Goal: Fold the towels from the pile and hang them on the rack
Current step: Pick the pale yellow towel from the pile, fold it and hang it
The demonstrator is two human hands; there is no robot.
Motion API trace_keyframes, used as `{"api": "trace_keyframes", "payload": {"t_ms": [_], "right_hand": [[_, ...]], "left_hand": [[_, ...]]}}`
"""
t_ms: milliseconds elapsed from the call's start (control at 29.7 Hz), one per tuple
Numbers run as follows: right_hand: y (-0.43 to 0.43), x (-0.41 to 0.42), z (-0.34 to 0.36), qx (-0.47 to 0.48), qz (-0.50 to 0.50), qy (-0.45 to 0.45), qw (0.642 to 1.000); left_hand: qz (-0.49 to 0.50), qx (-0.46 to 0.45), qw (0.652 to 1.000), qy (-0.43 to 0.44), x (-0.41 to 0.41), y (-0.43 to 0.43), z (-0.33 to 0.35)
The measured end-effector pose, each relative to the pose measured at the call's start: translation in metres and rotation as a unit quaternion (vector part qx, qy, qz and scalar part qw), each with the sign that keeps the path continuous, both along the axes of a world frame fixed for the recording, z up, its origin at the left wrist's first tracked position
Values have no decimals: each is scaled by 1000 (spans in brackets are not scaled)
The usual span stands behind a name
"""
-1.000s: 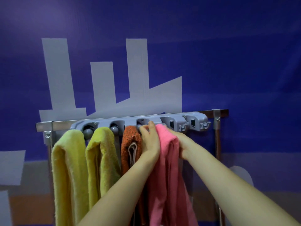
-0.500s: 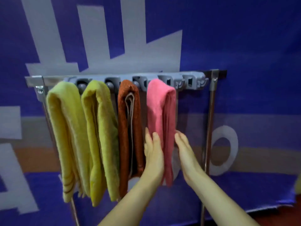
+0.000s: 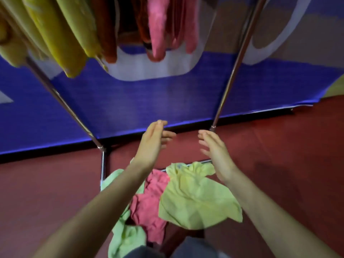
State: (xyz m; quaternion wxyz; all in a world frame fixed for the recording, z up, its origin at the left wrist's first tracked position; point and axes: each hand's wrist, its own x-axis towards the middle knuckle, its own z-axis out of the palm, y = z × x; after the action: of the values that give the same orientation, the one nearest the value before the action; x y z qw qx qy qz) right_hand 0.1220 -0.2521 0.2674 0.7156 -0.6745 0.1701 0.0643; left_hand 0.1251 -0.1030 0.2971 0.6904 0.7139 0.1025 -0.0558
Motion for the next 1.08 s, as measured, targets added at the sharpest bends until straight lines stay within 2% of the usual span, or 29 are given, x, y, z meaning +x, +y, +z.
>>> {"api": "trace_keyframes", "payload": {"t_ms": [67, 202, 404, 573, 607, 775, 843, 944, 1011, 1078], "right_hand": [[-11, -9, -28, -22, -4, 43, 999], [-13, -26, -108, -38, 37, 169, 984], [-5, -32, -170, -77, 84, 241, 964], [1, -45, -206, -107, 116, 281, 947], [7, -47, -229, -107, 127, 301, 939], [12, -55, -265, -102, 129, 335, 928], [12, -56, -282, -98, 122, 344, 926], [11, -61, -296, -81, 88, 339, 933], [2, -65, -311, -74, 8, 322, 944], [-14, -73, -322, -113, -76, 320, 938]], "left_hand": [[4, 19, 1000, 14, -1, 7, -15], [-23, 25, 992, 123, -11, 16, -93], [-65, 66, 969, 230, -20, 31, -166], [-50, 100, 952, 284, -41, 48, -224], [-41, 99, 941, 321, -46, 53, -250], [-54, 97, 911, 397, -66, 56, -305], [-51, 90, 902, 419, -66, 48, -323], [-34, 63, 907, 415, -66, 35, -336], [-16, 41, 905, 424, -68, 24, -347], [5, 22, 901, 434, -73, 14, -353]]}}
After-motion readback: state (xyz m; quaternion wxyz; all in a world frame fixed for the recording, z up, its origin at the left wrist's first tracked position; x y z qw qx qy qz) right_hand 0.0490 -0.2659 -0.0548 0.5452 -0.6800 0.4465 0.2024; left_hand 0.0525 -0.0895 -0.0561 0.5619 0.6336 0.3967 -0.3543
